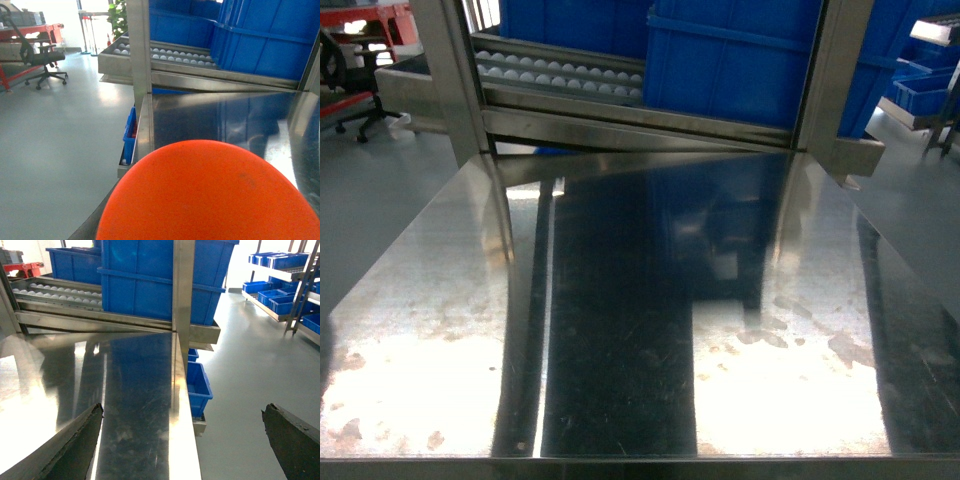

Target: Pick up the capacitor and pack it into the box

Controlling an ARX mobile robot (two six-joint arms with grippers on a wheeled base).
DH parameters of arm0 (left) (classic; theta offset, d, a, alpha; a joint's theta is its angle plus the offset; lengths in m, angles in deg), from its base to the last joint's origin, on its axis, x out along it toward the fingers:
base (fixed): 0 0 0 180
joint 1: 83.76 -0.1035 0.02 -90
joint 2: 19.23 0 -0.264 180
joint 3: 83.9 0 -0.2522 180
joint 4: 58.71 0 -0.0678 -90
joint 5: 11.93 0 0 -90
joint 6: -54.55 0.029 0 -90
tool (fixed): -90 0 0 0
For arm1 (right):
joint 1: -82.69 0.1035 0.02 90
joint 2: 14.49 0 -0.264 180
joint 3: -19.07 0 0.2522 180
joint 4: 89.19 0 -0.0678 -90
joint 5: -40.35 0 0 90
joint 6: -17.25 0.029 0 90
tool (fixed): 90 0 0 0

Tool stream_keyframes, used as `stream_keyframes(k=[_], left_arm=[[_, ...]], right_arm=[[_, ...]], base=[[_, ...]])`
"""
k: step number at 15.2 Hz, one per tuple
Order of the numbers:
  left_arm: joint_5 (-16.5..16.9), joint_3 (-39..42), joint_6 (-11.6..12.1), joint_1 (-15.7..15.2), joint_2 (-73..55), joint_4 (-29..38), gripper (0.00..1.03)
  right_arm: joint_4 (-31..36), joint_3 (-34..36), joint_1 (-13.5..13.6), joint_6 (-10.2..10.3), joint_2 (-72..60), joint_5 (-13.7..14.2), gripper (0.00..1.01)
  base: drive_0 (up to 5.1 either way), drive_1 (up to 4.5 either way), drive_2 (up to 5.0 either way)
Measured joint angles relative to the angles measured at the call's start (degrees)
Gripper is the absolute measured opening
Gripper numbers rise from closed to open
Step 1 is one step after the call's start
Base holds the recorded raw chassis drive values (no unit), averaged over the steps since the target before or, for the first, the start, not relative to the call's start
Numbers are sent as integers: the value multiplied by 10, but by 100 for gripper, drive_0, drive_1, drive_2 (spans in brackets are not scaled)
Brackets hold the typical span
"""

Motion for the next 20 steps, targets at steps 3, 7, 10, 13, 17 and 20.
stream_keyframes(k=[3,7,10,13,17,20], left_arm=[[0,0,0,0,0,0,43],[0,0,0,0,0,0,43],[0,0,0,0,0,0,43],[0,0,0,0,0,0,43],[0,0,0,0,0,1,43],[0,0,0,0,0,1,43]], right_arm=[[0,0,0,0,0,0,98],[0,0,0,0,0,0,98],[0,0,0,0,0,0,98],[0,0,0,0,0,0,98],[2,0,0,0,0,0,98],[0,0,0,0,0,0,98]], base=[[0,0,0],[0,0,0],[0,0,0],[0,0,0],[0,0,0],[0,0,0]])
